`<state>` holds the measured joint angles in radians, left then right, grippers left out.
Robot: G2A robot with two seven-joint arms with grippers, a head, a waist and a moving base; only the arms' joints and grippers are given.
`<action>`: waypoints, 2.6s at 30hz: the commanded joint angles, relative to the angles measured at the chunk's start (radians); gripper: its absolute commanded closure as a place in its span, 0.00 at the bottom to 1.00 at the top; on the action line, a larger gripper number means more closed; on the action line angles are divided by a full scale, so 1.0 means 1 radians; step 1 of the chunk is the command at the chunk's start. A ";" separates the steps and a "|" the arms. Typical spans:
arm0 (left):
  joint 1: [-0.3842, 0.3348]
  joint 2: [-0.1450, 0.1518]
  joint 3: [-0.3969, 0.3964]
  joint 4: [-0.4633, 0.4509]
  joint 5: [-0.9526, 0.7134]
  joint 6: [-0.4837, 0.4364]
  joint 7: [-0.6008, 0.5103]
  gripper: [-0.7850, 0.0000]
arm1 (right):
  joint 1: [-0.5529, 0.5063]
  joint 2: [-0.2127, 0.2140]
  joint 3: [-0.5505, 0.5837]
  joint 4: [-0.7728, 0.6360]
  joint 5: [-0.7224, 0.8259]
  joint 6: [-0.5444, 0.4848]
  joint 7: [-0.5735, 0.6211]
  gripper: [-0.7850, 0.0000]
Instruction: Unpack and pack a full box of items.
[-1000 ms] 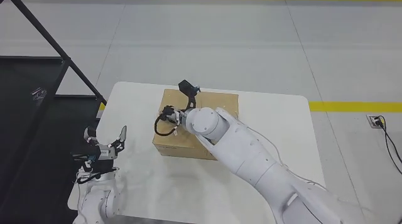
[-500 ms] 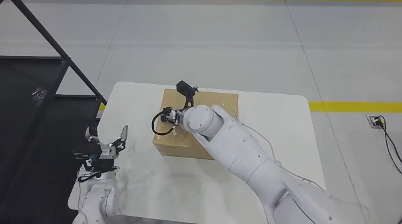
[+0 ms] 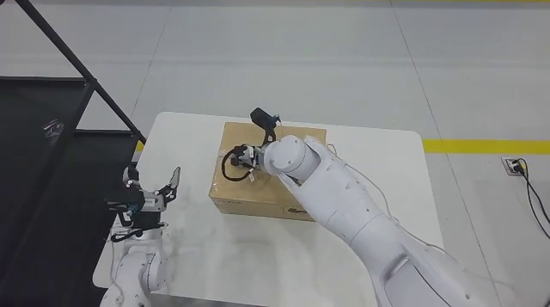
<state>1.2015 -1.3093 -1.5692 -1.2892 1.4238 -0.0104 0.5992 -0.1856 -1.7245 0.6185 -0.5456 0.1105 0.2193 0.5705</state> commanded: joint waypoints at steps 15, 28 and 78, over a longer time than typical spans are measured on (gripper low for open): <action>-0.019 -0.001 0.027 -0.005 0.022 0.010 -0.018 0.00 | -0.193 0.159 0.188 -0.395 -0.218 0.181 0.058 1.00; -0.019 -0.001 0.037 -0.017 0.029 0.016 -0.022 0.00 | -0.322 0.232 0.317 -0.600 -0.378 0.339 0.102 1.00; -0.092 0.003 0.083 -0.019 0.082 -0.013 -0.057 0.00 | -0.656 0.362 0.700 -0.929 -0.445 0.413 0.165 1.00</action>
<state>1.1103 -1.3070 -1.4860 -1.3090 1.5056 -0.0232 0.5418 -0.8440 -1.3623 1.3235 -1.4815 -0.3352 0.6342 0.7348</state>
